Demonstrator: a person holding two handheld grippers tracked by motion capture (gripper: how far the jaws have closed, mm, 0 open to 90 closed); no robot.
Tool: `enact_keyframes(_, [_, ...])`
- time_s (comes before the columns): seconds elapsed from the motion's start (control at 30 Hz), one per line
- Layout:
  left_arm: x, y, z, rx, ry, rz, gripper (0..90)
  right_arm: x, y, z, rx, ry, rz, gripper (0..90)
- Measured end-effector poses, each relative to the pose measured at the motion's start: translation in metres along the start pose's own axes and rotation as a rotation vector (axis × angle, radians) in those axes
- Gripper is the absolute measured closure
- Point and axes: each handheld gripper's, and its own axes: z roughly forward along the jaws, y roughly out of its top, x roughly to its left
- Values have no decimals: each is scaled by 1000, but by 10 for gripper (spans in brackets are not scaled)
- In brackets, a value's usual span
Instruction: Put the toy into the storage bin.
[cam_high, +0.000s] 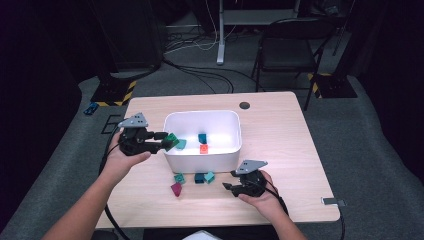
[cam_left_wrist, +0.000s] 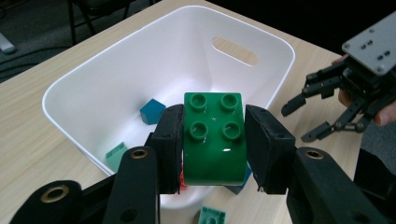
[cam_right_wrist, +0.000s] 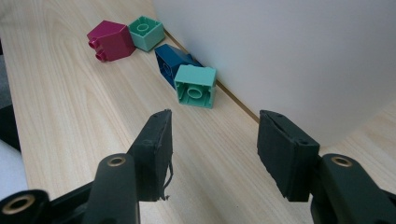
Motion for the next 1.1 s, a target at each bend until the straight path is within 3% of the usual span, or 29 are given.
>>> enact_keyframes(0.6, [11,43,67,46,-8,57,588,-2,-3,4,14,8,10,450])
enact_keyframes(0.73, [12,49,82,36,-9,39,588,-3,-4,3,12,6,3,450])
enact_keyframes(0.87, [11,55,97,35,-21,46,588,-5,-5,2,11,7,0,450])
enact_keyframes(1.03, [11,60,116,42,-34,84,588,-4,-5,5,17,12,-6,451])
enact_keyframes(1.1, [11,61,124,48,-35,74,588,-3,-5,6,23,16,-11,450])
